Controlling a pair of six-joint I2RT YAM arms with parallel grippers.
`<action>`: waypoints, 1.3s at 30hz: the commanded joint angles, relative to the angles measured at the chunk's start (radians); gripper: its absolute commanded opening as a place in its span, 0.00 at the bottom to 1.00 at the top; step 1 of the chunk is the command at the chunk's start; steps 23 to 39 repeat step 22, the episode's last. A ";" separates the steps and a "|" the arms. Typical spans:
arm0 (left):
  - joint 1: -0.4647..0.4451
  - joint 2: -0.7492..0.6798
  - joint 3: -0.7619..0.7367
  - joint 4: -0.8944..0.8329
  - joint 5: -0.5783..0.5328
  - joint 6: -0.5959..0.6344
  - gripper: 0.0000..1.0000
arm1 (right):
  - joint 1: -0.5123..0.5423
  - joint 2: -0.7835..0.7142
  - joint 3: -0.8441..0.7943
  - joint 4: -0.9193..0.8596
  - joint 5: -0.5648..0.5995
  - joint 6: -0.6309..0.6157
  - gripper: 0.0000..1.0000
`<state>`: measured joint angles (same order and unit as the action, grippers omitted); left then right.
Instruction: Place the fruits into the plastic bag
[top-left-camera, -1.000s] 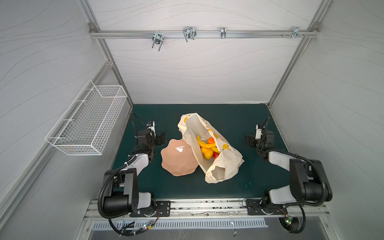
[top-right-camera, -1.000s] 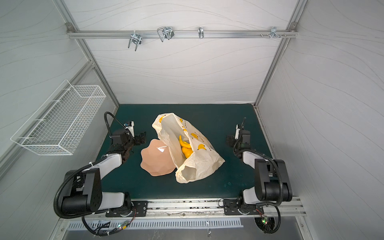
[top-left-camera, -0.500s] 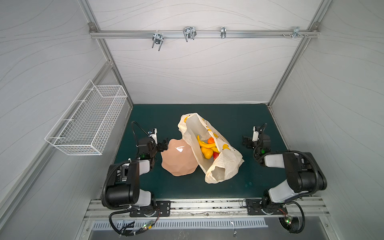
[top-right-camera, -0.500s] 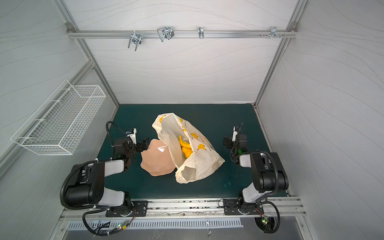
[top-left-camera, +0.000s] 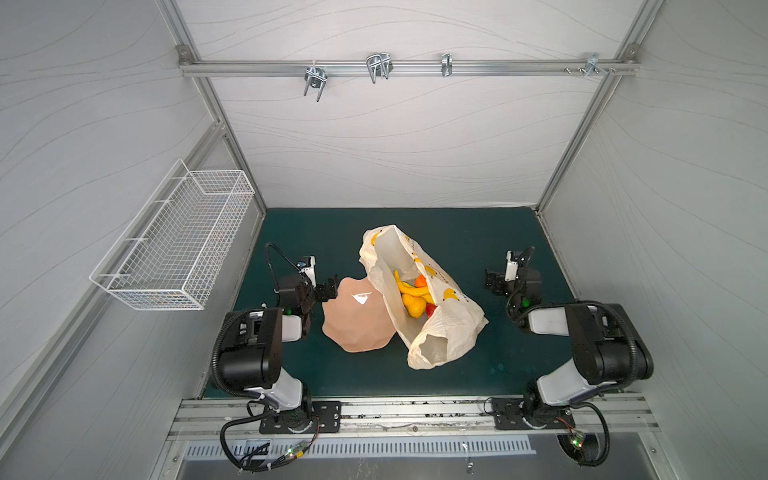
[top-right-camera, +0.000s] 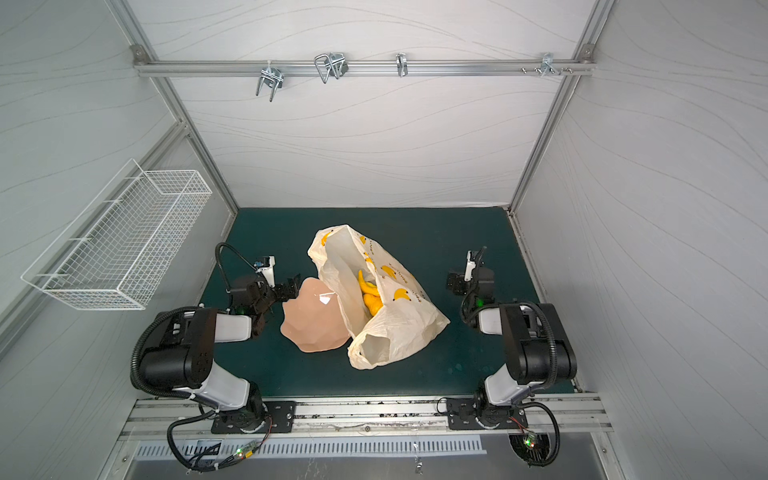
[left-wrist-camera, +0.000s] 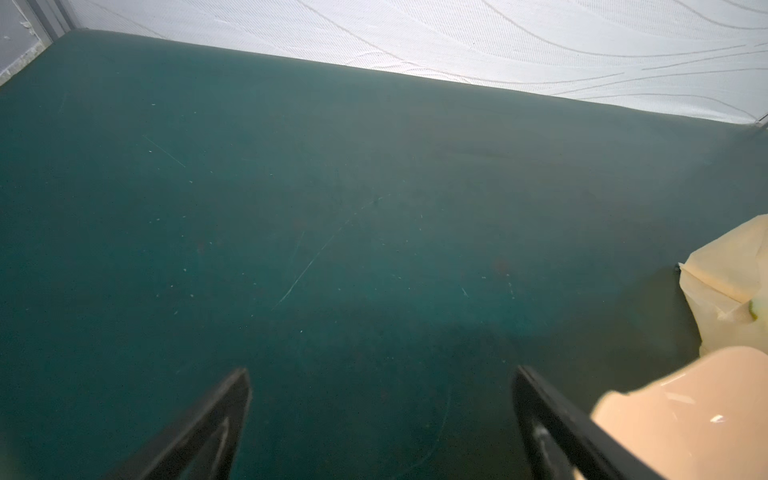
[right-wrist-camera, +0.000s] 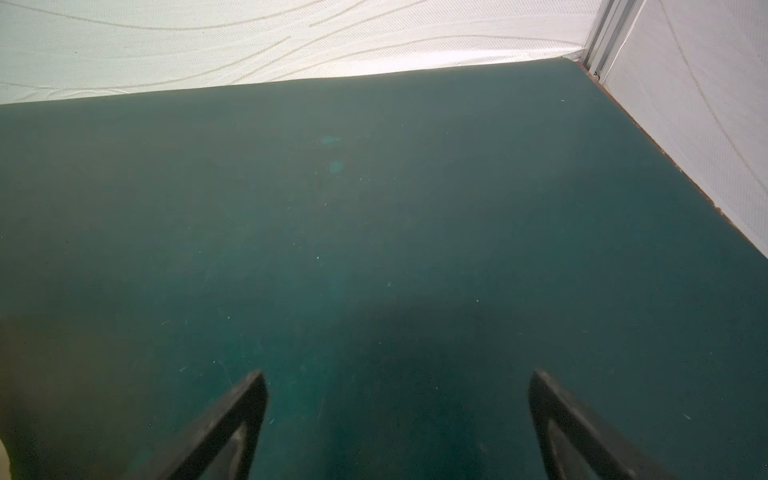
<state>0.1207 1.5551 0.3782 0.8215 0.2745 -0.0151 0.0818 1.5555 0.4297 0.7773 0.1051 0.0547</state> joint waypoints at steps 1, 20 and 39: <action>0.004 0.000 0.024 0.063 0.014 0.006 1.00 | 0.011 0.008 0.007 0.021 0.014 -0.025 0.99; 0.004 -0.001 0.023 0.064 0.014 0.007 1.00 | 0.013 0.017 0.014 0.017 0.017 -0.026 0.99; 0.003 -0.003 0.021 0.065 0.013 0.007 1.00 | 0.014 0.009 0.008 0.021 0.014 -0.028 0.99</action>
